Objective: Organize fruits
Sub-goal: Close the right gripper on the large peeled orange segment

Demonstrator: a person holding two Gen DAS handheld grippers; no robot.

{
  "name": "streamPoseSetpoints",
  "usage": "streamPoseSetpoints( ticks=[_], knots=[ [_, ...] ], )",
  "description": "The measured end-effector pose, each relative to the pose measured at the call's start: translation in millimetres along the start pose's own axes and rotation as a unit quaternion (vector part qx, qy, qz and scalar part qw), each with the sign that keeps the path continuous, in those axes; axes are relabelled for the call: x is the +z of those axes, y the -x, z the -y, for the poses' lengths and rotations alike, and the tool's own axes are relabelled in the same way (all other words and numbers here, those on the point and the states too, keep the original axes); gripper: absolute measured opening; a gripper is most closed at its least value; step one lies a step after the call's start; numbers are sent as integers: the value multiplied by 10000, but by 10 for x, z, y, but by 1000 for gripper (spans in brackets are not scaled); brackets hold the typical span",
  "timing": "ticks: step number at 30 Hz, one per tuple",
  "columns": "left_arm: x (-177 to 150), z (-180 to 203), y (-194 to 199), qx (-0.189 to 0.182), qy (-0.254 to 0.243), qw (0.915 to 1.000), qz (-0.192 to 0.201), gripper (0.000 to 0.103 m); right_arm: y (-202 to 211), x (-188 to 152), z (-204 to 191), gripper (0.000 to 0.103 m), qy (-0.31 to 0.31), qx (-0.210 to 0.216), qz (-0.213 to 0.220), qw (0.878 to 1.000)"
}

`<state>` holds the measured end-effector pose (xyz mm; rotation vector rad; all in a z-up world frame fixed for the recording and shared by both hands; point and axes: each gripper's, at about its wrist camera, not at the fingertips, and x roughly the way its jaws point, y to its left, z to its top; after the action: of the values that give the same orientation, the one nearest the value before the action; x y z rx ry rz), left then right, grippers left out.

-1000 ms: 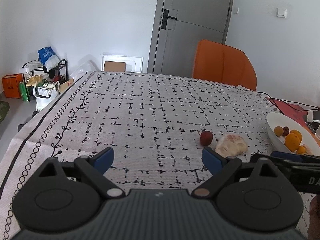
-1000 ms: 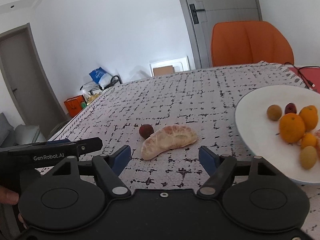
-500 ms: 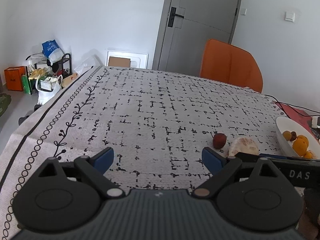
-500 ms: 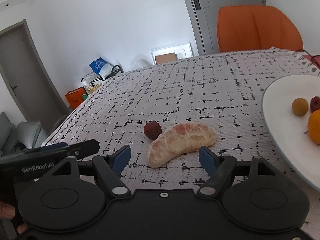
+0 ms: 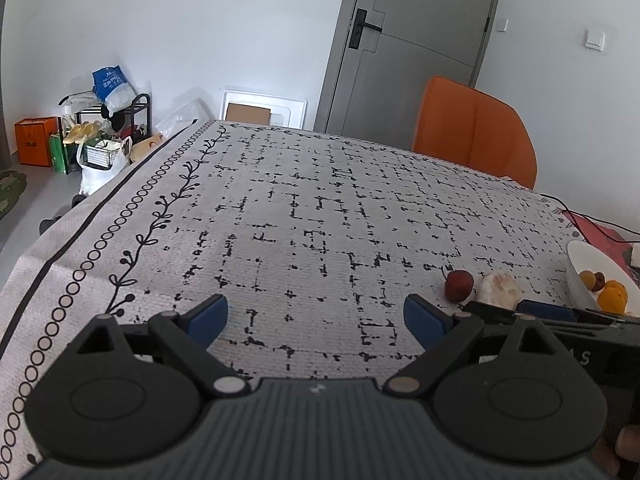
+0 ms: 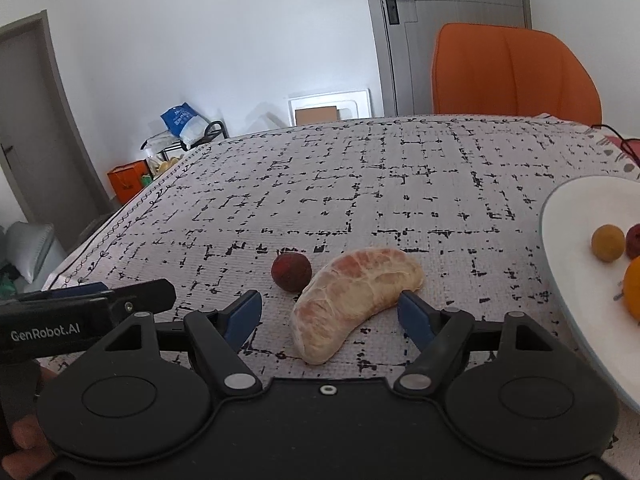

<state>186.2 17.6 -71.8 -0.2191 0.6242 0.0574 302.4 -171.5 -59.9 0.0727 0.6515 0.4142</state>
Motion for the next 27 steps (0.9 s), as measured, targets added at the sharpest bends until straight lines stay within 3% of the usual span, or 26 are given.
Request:
streamPoseSetpoints(
  ticks=[3, 14, 22, 27],
  knots=[
    [8, 1, -15, -5, -7, 10000, -10, 94, 9, -4, 6, 72, 30, -8, 7, 10000],
    [-16, 119, 5, -67, -48, 10000, -35, 94, 197, -86, 191, 30, -112, 9, 10, 9999],
    [-66, 255, 54, -185, -161, 9997, -23, 94, 350, -169, 262, 30, -159, -38, -11, 9999],
    [-73, 260, 31, -170, -180, 9997, -58, 94, 305, -143, 259, 41, -178, -70, 16, 9998]
  ],
)
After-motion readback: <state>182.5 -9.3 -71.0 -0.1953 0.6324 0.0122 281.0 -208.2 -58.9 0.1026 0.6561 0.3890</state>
